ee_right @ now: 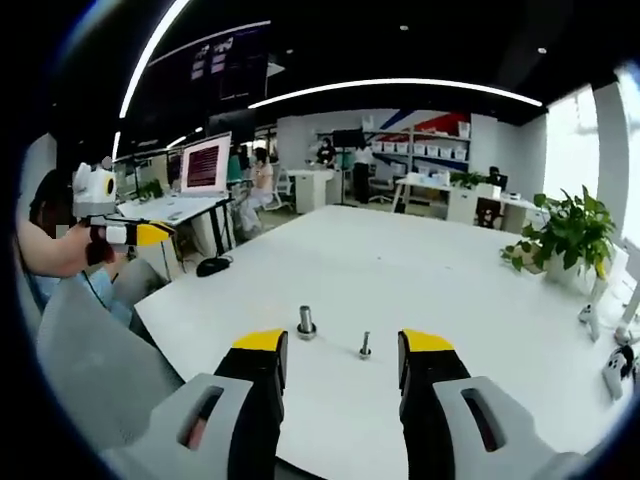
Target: Place the washer onto the threaded stud by aligning its center hole with the stud, sliding it down to the base, and recovering from edge contact or off-axis alignment until the washer reaches the visible bottom stop.
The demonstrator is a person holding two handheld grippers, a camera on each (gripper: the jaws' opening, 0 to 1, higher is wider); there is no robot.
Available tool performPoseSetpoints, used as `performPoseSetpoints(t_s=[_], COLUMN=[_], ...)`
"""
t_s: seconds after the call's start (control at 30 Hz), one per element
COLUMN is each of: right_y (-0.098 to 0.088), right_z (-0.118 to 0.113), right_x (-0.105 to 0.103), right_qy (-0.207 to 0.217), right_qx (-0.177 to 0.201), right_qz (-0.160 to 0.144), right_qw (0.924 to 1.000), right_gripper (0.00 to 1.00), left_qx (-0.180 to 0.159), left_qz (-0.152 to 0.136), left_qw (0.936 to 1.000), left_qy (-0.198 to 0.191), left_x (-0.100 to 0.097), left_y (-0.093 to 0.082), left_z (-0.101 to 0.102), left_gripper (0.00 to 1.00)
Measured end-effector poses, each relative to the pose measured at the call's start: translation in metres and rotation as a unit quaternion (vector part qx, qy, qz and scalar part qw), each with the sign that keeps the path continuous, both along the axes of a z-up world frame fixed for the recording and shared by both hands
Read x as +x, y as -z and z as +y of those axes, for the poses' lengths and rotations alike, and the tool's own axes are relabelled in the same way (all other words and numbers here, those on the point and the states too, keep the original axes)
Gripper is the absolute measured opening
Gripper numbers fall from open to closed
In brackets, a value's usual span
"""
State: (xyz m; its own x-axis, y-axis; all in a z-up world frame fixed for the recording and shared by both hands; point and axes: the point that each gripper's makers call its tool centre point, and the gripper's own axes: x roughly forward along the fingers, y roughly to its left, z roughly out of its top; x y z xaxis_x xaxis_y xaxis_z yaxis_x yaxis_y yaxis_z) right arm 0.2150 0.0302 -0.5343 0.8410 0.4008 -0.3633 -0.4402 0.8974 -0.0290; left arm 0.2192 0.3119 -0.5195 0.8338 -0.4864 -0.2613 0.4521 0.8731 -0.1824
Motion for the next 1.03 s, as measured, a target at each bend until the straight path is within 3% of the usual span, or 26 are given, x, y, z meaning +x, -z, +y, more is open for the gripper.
performPoseSetpoints(t_s=[0.13, 0.43, 0.67, 1.03], right_y=[-0.003, 0.003, 0.003, 0.006], right_z=[0.000, -0.001, -0.001, -0.002], right_x=[0.000, -0.001, -0.001, -0.002], right_qy=[-0.001, -0.003, 0.000, 0.000], right_qx=[-0.007, -0.017, -0.016, -0.027], right_qz=[-0.011, -0.003, 0.000, 0.004], right_qw=[0.9999, 0.9998, 0.9999, 0.9996], right_gripper=[0.47, 0.47, 0.47, 0.47], left_qx=[-0.007, -0.009, 0.004, -0.014], left_qz=[-0.026, -0.018, -0.035, -0.030], left_qw=[0.9996, 0.9997, 0.9993, 0.9992], left_qy=[-0.010, -0.013, -0.011, -0.020], left_x=[0.002, 0.001, -0.001, 0.002], left_y=[-0.012, -0.008, -0.014, -0.014], left_z=[0.003, 0.004, 0.004, 0.008], left_gripper=[0.22, 0.23, 0.22, 0.22])
